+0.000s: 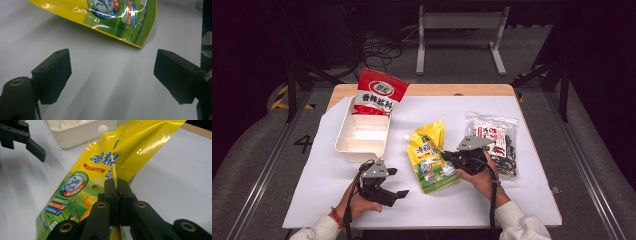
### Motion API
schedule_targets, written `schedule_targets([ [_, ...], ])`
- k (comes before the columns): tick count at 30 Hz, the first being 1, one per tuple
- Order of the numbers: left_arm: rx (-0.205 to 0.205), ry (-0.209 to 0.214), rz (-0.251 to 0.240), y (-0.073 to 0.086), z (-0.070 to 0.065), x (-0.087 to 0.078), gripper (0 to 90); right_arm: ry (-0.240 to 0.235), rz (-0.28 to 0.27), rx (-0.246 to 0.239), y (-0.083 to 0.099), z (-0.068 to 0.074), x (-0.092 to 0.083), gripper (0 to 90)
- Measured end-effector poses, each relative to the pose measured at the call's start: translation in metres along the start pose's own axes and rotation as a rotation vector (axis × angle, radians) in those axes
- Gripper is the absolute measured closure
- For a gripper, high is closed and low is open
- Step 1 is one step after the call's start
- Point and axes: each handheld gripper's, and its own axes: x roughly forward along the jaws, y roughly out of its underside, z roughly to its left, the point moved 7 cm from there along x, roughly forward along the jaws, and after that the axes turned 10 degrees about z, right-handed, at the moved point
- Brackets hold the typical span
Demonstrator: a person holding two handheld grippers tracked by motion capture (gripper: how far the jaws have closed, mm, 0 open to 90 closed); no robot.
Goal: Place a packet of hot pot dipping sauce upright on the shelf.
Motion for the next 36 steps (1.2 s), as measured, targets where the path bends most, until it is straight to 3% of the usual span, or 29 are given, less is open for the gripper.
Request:
schedule_targets([
  [4, -0.020, 0.017, -0.009, -0.009, -0.002, 0.007, 15.3, -0.006, -0.032, -0.001, 0.001, 0.002, -0.006, 88.2],
  [5, -0.021, 0.019, -0.010, -0.011, -0.002, 0.008, 15.3, -0.008, -0.060, 0.002, 0.000, 0.004, -0.011, 88.2],
  [9, -0.009, 0.027, -0.014, -0.018, -0.005, 0.013, 15.3, -0.018, -0.077, -0.001, -0.002, 0.007, -0.016, 88.2],
  [12, 0.014, 0.022, -0.010, -0.018, -0.010, 0.012, 15.2, -0.005, -0.073, -0.011, -0.001, 0.007, -0.017, 88.2],
  [18, 0.073, -0.034, -0.003, -0.014, -0.013, 0.004, 15.1, -0.054, -0.042, -0.006, 0.007, 0.013, -0.016, 88.0],
  [20, 0.094, -0.053, -0.006, -0.012, -0.014, -0.001, 14.9, -0.078, -0.011, -0.013, 0.012, 0.019, -0.011, 87.3],
  [21, 0.100, -0.062, -0.006, -0.011, -0.015, -0.003, 14.8, -0.075, 0.024, 0.007, 0.016, 0.021, -0.004, 86.3],
  [23, 0.107, -0.070, 0.000, -0.007, -0.015, -0.005, 14.8, -0.070, 0.032, 0.002, 0.018, 0.021, -0.002, 85.4],
  [24, 0.108, -0.071, 0.005, -0.005, -0.015, -0.006, 14.7, -0.052, 0.040, -0.001, 0.019, 0.018, -0.001, 81.8],
  [25, 0.111, -0.078, 0.011, -0.003, -0.015, -0.006, 14.6, -0.043, 0.041, 0.038, 0.021, 0.009, -0.004, 73.7],
  [27, 0.120, -0.081, 0.016, -0.001, -0.014, -0.007, 14.6, -0.033, 0.030, 0.045, 0.021, 0.006, -0.008, 73.8],
  [30, 0.129, -0.087, 0.026, 0.002, -0.015, -0.007, 14.6, 0.030, -0.002, 0.065, 0.021, -0.013, -0.028, 68.7],
  [35, 0.145, -0.095, 0.036, 0.005, -0.015, -0.007, 14.3, 0.208, -0.008, 0.102, 0.038, -0.058, -0.069, 66.5],
  [36, 0.144, -0.094, 0.039, 0.005, -0.015, -0.006, 14.4, 0.225, -0.003, 0.108, 0.041, -0.063, -0.072, 66.1],
])
